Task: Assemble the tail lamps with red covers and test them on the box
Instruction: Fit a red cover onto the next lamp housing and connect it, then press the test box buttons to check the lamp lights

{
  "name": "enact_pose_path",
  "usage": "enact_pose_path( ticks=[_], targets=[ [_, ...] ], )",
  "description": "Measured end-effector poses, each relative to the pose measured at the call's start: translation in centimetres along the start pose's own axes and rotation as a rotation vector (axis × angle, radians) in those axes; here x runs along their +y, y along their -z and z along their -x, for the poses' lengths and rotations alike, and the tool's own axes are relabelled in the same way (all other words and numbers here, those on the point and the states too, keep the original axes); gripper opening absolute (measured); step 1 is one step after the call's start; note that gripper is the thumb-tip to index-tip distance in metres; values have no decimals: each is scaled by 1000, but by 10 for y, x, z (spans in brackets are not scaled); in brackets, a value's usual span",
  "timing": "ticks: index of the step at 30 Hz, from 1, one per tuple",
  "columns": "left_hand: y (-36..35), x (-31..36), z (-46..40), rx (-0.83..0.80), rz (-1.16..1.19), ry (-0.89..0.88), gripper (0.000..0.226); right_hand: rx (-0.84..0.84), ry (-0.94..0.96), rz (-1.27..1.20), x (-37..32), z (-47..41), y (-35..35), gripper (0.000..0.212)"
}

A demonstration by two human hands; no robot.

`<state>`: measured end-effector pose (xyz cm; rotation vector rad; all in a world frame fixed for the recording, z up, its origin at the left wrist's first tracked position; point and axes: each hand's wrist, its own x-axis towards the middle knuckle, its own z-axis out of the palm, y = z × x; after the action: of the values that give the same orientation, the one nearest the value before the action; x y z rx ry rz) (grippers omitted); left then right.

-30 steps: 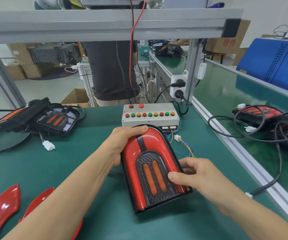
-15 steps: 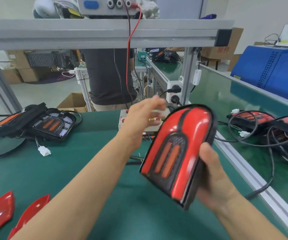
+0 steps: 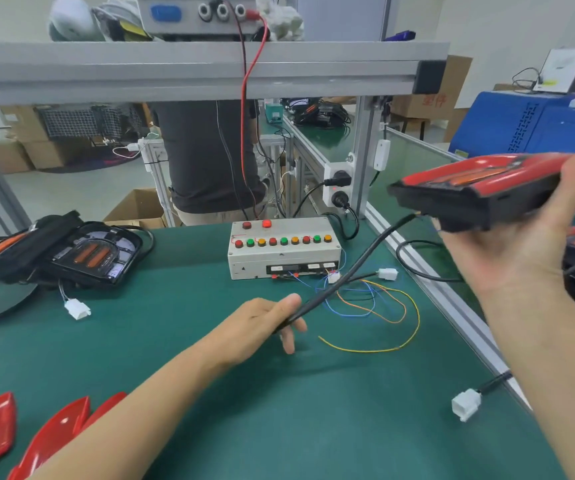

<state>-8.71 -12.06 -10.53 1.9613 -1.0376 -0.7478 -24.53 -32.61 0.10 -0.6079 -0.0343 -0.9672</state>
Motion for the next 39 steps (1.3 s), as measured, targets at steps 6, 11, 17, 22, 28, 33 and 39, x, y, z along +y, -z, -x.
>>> enact_pose_path(
  ticks=[6,11,17,22,28,33,39],
  targets=[
    [13,12,-14,213,-707,214,24,83,-269,153,11,20,43,47],
    [0,12,-33,282,-912,271,27,240,-502,274,19,34,72,39],
    [23,10,-20,342,-465,238,11,426,-549,494,10,29,98,25],
    [58,16,11,443,-151,53,16,484,-564,759,10,17,116,16],
    [58,21,39,595,-78,-182,24,313,-670,958,29,-3,118,23],
    [31,40,41,760,-229,-200,14,-22,-173,1888,44,-25,99,28],
    [16,69,55,860,-417,-466,15,-313,-190,1777,61,-13,55,20]
  ],
)
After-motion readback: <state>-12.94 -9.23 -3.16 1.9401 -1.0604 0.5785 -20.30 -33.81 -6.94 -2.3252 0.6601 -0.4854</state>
